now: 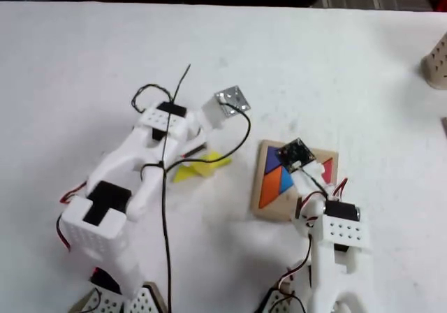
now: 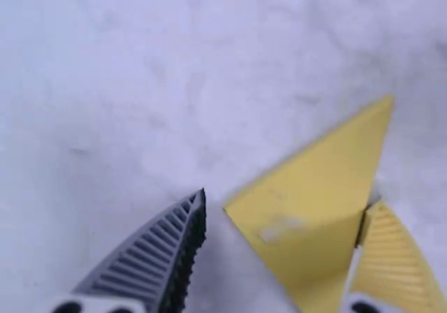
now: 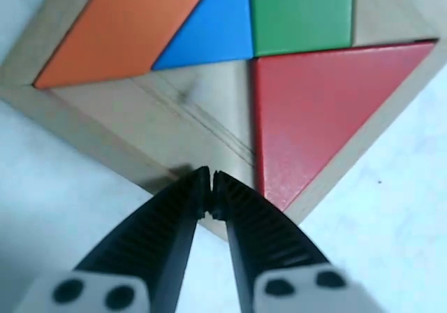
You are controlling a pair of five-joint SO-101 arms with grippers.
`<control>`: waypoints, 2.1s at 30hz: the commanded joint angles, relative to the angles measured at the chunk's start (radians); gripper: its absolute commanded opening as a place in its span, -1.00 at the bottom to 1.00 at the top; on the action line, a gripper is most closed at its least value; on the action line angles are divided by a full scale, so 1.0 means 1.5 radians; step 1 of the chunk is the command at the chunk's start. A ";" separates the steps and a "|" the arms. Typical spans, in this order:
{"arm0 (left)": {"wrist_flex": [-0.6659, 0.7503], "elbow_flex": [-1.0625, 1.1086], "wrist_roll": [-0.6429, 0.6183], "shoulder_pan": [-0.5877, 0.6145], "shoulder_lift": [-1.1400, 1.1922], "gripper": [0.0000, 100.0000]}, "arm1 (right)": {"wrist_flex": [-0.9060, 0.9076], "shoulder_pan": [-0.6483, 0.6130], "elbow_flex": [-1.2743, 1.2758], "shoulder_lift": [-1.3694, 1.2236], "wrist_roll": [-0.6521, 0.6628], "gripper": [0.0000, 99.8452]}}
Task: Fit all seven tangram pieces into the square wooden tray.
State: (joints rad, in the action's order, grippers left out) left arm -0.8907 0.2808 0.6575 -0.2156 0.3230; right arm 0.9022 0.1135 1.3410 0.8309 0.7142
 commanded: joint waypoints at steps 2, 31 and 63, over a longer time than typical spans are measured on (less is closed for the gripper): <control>-0.001 -0.020 -0.007 -0.013 -0.005 -0.38 | 0.005 -0.010 0.000 0.007 0.010 -0.97; -0.009 -0.042 -0.068 0.036 -0.058 -0.22 | 0.004 -0.011 0.000 0.006 0.032 -0.97; 0.002 -0.225 0.025 0.093 0.166 -0.24 | 0.005 -0.011 0.001 0.006 0.027 -0.97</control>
State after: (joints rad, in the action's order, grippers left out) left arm -0.8324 -0.0215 0.6559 -0.1051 0.5685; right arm 0.9022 0.1120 1.3410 0.8309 0.7480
